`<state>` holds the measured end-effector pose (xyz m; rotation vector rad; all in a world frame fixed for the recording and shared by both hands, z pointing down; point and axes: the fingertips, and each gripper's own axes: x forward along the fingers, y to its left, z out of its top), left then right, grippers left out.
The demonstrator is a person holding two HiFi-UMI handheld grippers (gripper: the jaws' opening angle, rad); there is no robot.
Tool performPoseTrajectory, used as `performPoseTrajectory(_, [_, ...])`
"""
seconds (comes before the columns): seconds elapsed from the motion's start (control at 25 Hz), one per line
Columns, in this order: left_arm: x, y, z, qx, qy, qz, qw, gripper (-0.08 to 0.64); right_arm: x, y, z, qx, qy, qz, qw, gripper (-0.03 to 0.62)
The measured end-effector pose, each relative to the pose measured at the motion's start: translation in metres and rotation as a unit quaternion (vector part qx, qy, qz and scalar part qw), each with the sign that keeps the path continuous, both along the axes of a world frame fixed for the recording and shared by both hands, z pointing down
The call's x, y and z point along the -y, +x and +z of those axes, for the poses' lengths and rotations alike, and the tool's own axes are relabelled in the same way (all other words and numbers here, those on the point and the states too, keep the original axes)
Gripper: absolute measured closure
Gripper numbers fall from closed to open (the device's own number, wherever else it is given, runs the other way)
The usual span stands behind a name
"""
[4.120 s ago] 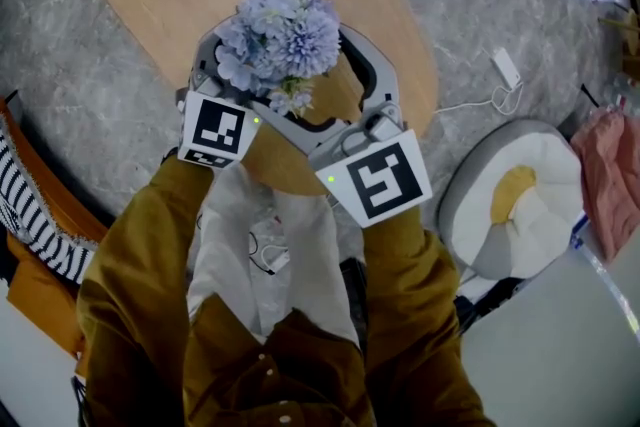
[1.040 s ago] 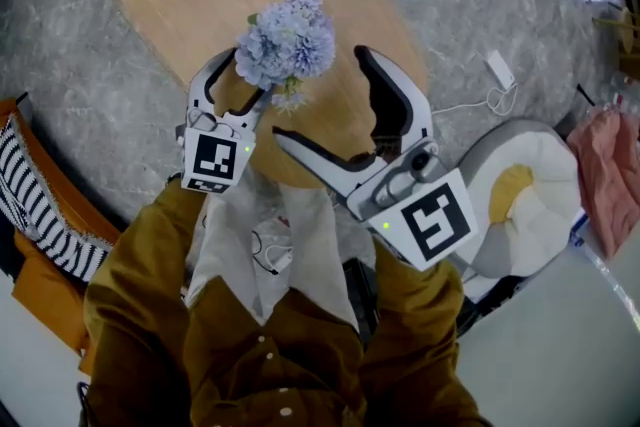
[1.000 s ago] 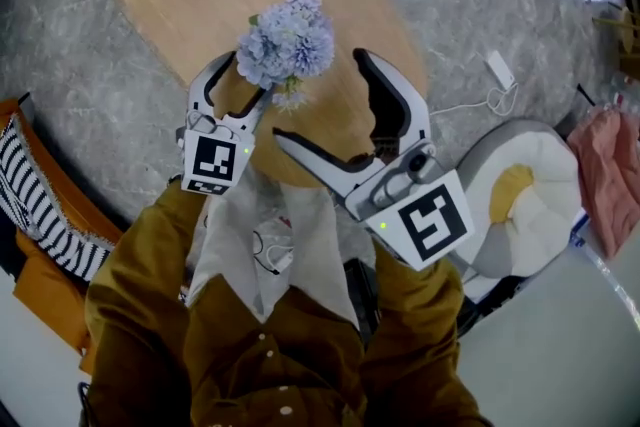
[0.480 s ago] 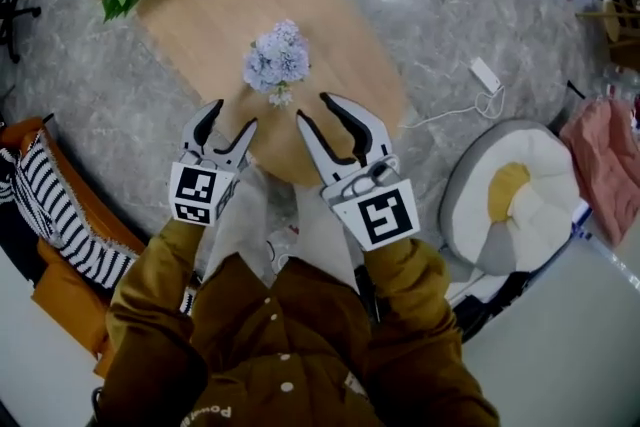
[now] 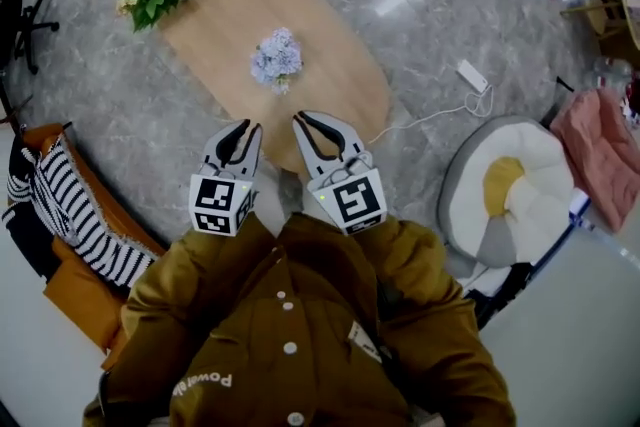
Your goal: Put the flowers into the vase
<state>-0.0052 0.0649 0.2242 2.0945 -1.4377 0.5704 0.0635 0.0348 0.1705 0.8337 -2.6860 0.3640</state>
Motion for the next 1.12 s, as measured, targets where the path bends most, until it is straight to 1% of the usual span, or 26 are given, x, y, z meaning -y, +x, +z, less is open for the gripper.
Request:
performPoseTrajectory(0.12, [-0.01, 0.01, -0.025, 0.002, 0.006, -0.005, 1.0, 0.512, -0.02, 0.001, -0.014, -0.003, -0.009, -0.009, 1.0, 0.579])
performPoseTrajectory(0.2, [-0.017, 0.016, -0.042, 0.003, 0.013, -0.002, 0.9999, 0.522, -0.03, 0.004, -0.021, -0.001, -0.013, -0.007, 1.0, 0.584])
performPoseTrajectory(0.36, [-0.031, 0.034, -0.073, 0.009, 0.028, 0.015, 0.9995, 0.526, -0.039, 0.019, -0.034, 0.006, -0.027, 0.031, 0.999, 0.586])
performPoseTrajectory(0.48, [-0.043, 0.045, -0.088, 0.011, 0.029, 0.024, 0.9992, 0.528, -0.045, 0.024, -0.043, 0.011, -0.03, 0.051, 0.998, 0.586])
performPoseTrajectory(0.6, [-0.051, 0.054, -0.097, 0.002, 0.032, 0.023, 0.9992, 0.528, -0.052, 0.028, -0.051, 0.016, -0.026, 0.063, 0.998, 0.586])
performPoseTrajectory(0.68, [-0.055, 0.063, -0.099, -0.007, 0.033, 0.023, 0.9992, 0.528, -0.058, 0.035, -0.054, 0.018, -0.023, 0.073, 0.997, 0.586])
performPoseTrajectory(0.76, [-0.055, 0.073, -0.102, -0.008, 0.037, 0.027, 0.9989, 0.526, -0.067, 0.045, -0.052, 0.018, -0.028, 0.079, 0.996, 0.586])
performPoseTrajectory(0.92, [-0.048, 0.093, -0.107, 0.007, 0.055, 0.049, 0.9973, 0.528, -0.074, 0.062, -0.049, 0.02, -0.034, 0.087, 0.995, 0.586])
performPoseTrajectory(1.04, [-0.052, 0.111, -0.105, 0.016, 0.06, 0.071, 0.9955, 0.528, -0.074, 0.068, -0.049, 0.02, -0.023, 0.084, 0.996, 0.586])
performPoseTrajectory(1.12, [-0.053, 0.115, -0.105, 0.019, 0.062, 0.071, 0.9954, 0.528, -0.073, 0.07, -0.051, 0.019, -0.016, 0.081, 0.996, 0.586])
